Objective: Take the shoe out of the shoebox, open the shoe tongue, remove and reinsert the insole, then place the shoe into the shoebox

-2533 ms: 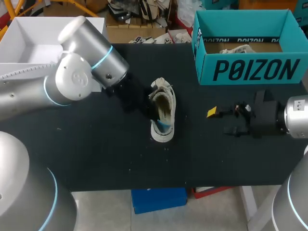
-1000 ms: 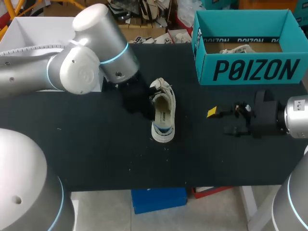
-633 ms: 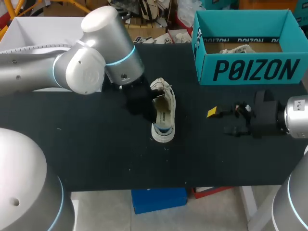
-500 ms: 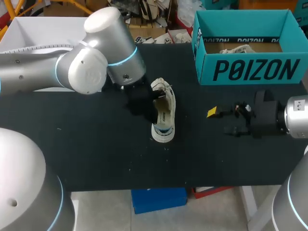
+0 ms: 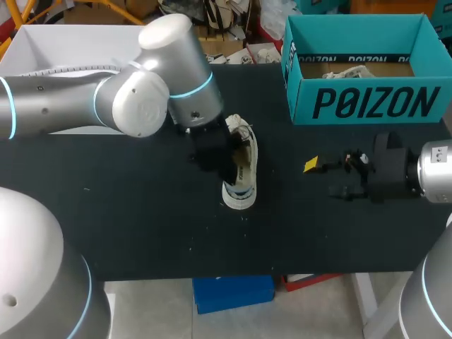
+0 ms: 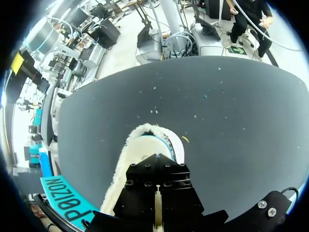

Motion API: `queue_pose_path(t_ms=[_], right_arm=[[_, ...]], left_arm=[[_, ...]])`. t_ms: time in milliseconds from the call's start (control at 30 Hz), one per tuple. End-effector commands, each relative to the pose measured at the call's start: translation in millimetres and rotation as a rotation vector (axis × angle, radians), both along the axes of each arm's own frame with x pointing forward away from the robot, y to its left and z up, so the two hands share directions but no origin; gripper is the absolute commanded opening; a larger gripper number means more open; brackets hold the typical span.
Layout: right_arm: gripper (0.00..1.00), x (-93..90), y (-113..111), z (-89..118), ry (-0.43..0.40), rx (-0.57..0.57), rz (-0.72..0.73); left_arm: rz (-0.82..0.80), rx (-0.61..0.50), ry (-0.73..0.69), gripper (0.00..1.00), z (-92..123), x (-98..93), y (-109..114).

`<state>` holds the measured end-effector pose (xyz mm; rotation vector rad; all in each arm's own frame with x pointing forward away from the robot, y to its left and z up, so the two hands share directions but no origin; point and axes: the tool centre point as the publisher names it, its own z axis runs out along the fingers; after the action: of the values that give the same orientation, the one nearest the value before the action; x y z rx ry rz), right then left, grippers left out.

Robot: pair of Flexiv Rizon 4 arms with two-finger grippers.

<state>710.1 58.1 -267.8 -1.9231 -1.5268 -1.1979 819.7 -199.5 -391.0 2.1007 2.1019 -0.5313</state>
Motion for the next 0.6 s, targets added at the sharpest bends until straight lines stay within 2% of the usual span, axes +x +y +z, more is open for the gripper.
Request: queue_pose_path(t_ms=[33,600], right_arm=[[1.00,0.2,1.4,-0.1,0.001,-0.002,-0.002],[1.00,0.2,1.4,-0.1,0.001,-0.002,-0.002]], left_arm=[[0.000,0.011,0.005,0.00,-10.1,1.9,-5.1],[-0.006,0.037,0.028,0.00,-27.4,5.6,-12.0]])
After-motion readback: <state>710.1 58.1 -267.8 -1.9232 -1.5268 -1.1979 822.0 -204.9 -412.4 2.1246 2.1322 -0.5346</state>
